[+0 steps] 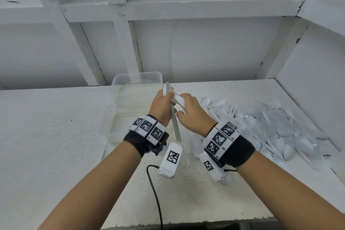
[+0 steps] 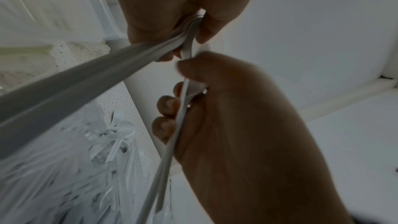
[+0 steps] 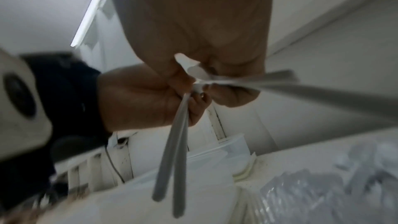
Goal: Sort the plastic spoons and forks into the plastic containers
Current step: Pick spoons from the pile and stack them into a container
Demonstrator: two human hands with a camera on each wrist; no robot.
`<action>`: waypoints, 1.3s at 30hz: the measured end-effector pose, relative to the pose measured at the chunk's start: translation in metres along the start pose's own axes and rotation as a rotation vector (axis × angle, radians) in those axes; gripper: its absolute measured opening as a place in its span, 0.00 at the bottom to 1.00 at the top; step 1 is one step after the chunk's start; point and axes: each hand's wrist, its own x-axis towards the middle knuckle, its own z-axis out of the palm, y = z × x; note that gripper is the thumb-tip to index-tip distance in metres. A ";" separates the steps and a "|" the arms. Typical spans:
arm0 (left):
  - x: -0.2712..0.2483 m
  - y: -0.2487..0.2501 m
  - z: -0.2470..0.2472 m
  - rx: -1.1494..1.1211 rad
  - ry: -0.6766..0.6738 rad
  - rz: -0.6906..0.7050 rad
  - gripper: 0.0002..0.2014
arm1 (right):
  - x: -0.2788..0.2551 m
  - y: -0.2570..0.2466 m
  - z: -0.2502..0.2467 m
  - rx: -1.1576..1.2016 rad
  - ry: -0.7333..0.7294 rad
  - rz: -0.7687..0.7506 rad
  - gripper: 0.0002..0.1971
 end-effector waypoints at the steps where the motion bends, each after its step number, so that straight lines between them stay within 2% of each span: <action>1: 0.000 0.001 -0.002 -0.002 0.001 -0.004 0.07 | 0.000 -0.001 -0.002 0.101 -0.021 0.024 0.23; 3: 0.000 0.003 -0.005 -0.004 0.015 0.001 0.08 | 0.000 -0.002 -0.005 0.278 -0.031 0.059 0.22; 5: 0.000 0.005 -0.006 -0.036 0.030 0.007 0.10 | -0.001 -0.004 -0.008 0.334 0.006 0.049 0.21; 10: 0.000 0.007 -0.009 -0.170 0.010 0.029 0.17 | 0.000 -0.001 -0.006 0.280 0.204 0.008 0.16; 13: -0.001 0.007 -0.011 -0.074 0.020 0.054 0.14 | 0.004 0.000 -0.007 0.317 0.333 -0.004 0.13; 17: 0.001 0.006 -0.009 -0.033 -0.007 0.081 0.10 | 0.005 -0.007 0.000 0.228 0.371 -0.097 0.08; 21: 0.000 0.007 -0.012 -0.107 -0.089 0.068 0.11 | 0.005 -0.009 0.004 0.284 0.416 -0.122 0.08; 25: -0.001 0.004 -0.018 -0.074 -0.174 0.052 0.09 | 0.005 -0.014 0.002 0.363 0.422 -0.118 0.09; 28: -0.003 0.004 -0.015 -0.092 -0.238 0.046 0.16 | 0.002 -0.019 0.002 0.313 0.394 -0.140 0.10; 31: -0.005 0.004 -0.011 -0.036 -0.235 0.063 0.22 | 0.003 -0.023 0.002 0.207 0.374 -0.139 0.12; 33: -0.005 0.002 -0.012 -0.005 -0.242 0.082 0.20 | 0.004 -0.024 -0.002 0.243 0.310 -0.115 0.11; 36: -0.004 0.005 -0.016 -0.041 -0.165 0.049 0.12 | 0.000 -0.023 -0.010 0.477 0.220 -0.040 0.11; 37: -0.004 0.007 -0.017 -0.050 -0.110 0.030 0.11 | -0.002 -0.021 -0.011 0.477 0.234 -0.045 0.10; 39: -0.002 0.009 -0.019 -0.073 -0.013 0.020 0.10 | -0.006 -0.015 -0.010 0.295 0.265 -0.093 0.10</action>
